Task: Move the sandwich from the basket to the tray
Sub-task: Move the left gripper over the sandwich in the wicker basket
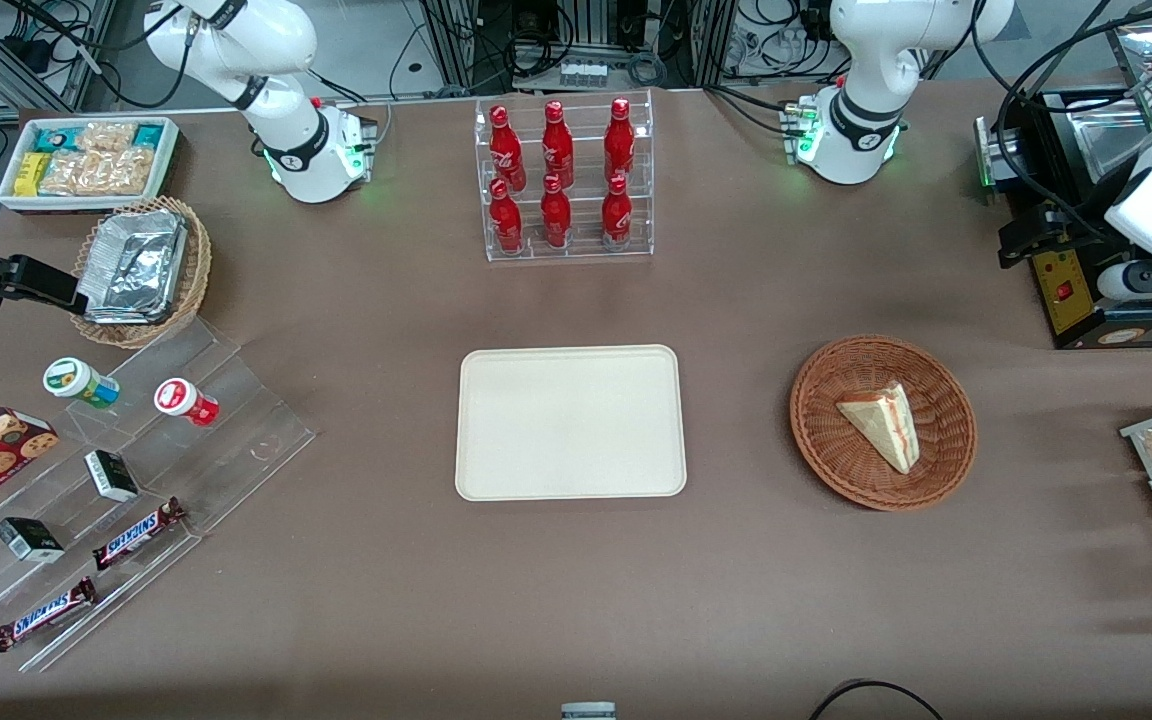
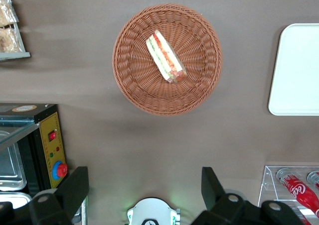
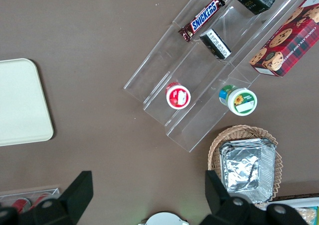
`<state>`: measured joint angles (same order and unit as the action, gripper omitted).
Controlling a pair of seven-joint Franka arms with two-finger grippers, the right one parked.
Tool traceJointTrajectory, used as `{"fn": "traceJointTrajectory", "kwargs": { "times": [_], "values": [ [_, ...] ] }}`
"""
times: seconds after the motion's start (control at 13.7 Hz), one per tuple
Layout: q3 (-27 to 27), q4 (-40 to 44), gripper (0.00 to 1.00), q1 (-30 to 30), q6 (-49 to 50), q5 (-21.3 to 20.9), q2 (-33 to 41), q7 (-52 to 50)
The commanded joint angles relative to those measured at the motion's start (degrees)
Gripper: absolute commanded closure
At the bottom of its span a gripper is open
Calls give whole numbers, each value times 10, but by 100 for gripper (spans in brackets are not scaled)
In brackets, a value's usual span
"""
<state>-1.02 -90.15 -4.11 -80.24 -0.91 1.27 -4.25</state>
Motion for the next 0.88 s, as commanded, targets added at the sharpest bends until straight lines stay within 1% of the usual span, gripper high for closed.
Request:
{"fn": "traceJointTrajectory", "kwargs": {
  "times": [0.0,0.29,0.44,0.51,0.66,0.8],
  "values": [
    [1,-1,0,31,21,-1,15,62],
    [2,-1,0,29,9,-2,-4,50],
    [4,-17,0,24,-27,-12,-15,42],
    [4,-34,0,24,-52,-15,-17,27],
    [3,-97,0,12,-115,-16,-16,-19],
    [2,-180,0,9,-212,-16,-11,-52]
  ]
}}
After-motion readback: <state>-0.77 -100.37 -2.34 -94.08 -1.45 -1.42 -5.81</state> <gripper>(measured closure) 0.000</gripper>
